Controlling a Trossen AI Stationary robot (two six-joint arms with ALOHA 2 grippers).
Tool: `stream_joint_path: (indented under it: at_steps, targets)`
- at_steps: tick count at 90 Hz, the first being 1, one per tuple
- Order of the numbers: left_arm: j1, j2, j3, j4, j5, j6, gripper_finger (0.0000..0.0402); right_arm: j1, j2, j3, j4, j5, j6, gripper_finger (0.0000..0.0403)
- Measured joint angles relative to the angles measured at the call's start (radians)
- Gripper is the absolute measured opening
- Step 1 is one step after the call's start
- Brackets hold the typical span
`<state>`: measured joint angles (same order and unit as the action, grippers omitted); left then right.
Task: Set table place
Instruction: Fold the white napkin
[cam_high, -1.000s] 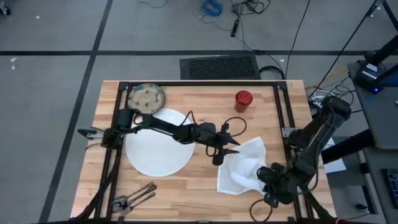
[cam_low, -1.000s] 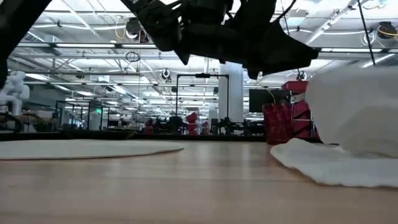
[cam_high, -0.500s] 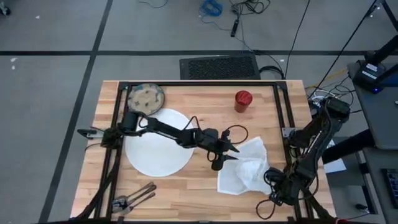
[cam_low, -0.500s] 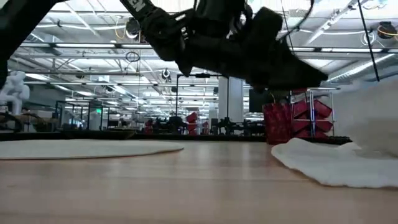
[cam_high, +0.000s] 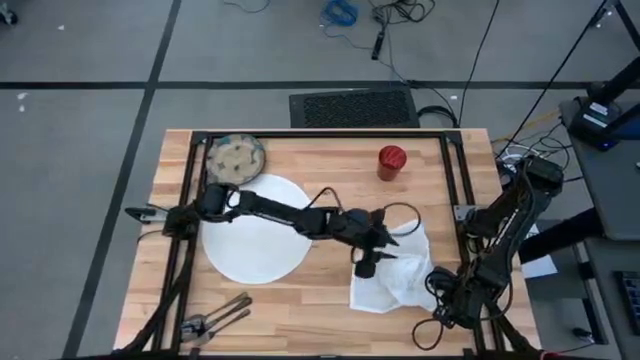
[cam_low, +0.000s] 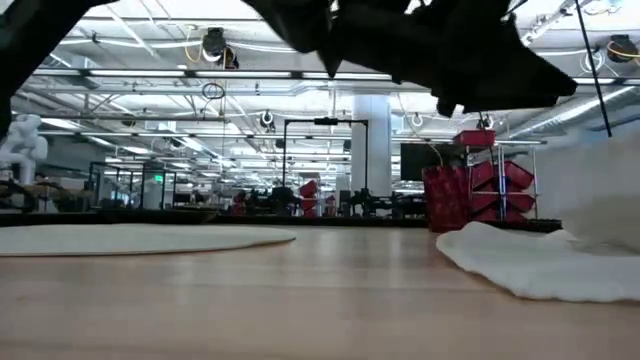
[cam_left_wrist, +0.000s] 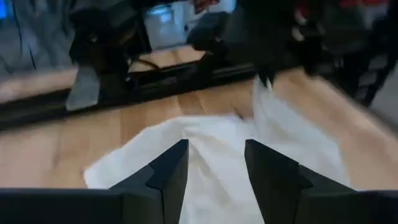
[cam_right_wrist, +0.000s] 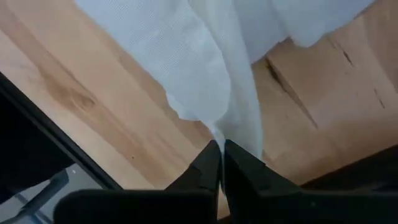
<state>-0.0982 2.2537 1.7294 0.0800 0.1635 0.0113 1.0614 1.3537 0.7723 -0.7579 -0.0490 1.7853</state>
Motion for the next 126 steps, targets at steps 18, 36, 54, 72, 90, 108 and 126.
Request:
stream_joint_path:
  at_steps: [18,36,54,72,90,108,126]
  targets:
    - [-0.026,-0.003,0.033,-0.107,-0.067,-0.236,0.0145,-0.001,0.000,0.000,-0.020,0.020,0.008,0.0000]
    - [-0.042,0.036,0.031,-0.087,-0.099,-0.402,0.0145,-0.001,0.000,0.000,-0.026,0.056,-0.016,0.0000]
    - [-0.021,0.072,0.030,-0.073,-0.175,-0.508,0.0145,-0.001,0.000,0.000,-0.030,0.056,-0.019,0.0000]
    - [-0.022,0.115,0.030,-0.001,-0.066,-0.576,0.0145,-0.001,0.000,0.000,-0.041,0.078,-0.033,0.0000]
    - [-0.030,0.113,0.030,-0.019,-0.113,-0.574,0.0145,-0.001,0.000,0.000,-0.041,0.105,-0.046,0.0000]
    - [-0.032,0.113,0.030,-0.046,-0.135,-0.573,0.0145,-0.001,0.000,0.000,-0.041,0.105,-0.047,0.0000]
    - [-0.032,0.113,0.030,-0.071,-0.142,-0.545,0.0145,-0.001,0.000,0.000,-0.041,0.106,-0.059,0.0000]
